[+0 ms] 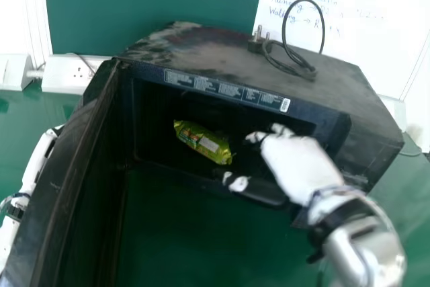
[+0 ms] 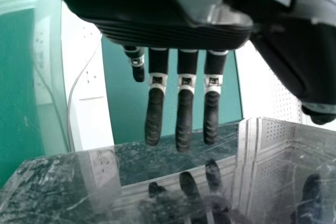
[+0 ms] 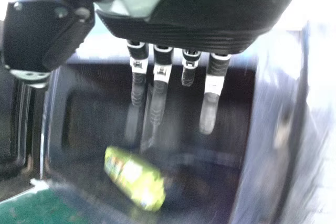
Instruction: Put biscuit inside oven
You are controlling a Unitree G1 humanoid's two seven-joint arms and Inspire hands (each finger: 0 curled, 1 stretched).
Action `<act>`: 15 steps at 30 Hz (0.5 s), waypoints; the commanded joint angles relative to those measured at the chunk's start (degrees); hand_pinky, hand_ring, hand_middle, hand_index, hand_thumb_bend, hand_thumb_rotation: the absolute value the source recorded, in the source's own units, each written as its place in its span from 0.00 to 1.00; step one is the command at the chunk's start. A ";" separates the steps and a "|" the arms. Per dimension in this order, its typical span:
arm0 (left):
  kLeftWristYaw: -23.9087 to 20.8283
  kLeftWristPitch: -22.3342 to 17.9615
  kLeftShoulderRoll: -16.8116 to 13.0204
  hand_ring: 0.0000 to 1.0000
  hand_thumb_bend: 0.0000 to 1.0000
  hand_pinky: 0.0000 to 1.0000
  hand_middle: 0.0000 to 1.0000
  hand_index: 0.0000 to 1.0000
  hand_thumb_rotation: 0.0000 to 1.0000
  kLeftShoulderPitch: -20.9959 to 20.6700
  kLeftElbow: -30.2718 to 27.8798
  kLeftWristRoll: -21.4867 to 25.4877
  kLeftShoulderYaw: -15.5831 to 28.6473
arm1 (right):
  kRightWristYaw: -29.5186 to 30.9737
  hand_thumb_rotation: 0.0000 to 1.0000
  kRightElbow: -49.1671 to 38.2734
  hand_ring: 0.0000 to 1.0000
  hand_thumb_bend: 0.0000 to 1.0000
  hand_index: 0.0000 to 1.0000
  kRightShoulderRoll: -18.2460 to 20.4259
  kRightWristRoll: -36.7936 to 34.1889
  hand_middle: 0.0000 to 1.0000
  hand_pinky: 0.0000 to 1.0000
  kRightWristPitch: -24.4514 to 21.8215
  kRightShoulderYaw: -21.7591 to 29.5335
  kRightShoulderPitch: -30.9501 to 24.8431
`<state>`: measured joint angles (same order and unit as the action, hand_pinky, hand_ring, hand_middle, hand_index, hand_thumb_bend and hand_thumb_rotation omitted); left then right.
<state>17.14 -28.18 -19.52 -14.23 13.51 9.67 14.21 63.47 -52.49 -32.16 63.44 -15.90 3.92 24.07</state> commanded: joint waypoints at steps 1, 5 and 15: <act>0.45 -1.25 -0.14 0.37 0.51 0.30 0.42 0.48 0.07 0.06 0.55 0.19 -0.06 | -1.17 0.71 -2.01 0.64 0.84 0.78 -3.27 -4.53 0.71 0.54 2.20 4.71 -1.18; 1.35 -1.36 0.04 0.38 0.51 0.30 0.42 0.48 0.07 0.09 0.15 1.32 -0.04 | 0.93 0.76 -3.85 0.71 0.85 0.82 -7.29 -10.14 0.76 0.58 1.38 12.26 -2.15; 3.02 -1.24 -0.66 0.37 0.51 0.29 0.42 0.48 0.06 1.53 -3.00 1.72 -0.38 | -3.54 0.61 -5.11 0.76 0.76 0.80 -8.66 -15.30 0.79 0.65 -2.69 26.34 -8.05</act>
<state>19.63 -29.02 -19.72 -13.69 11.78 11.63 14.20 61.51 -57.32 -41.12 48.30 -17.81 28.84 16.95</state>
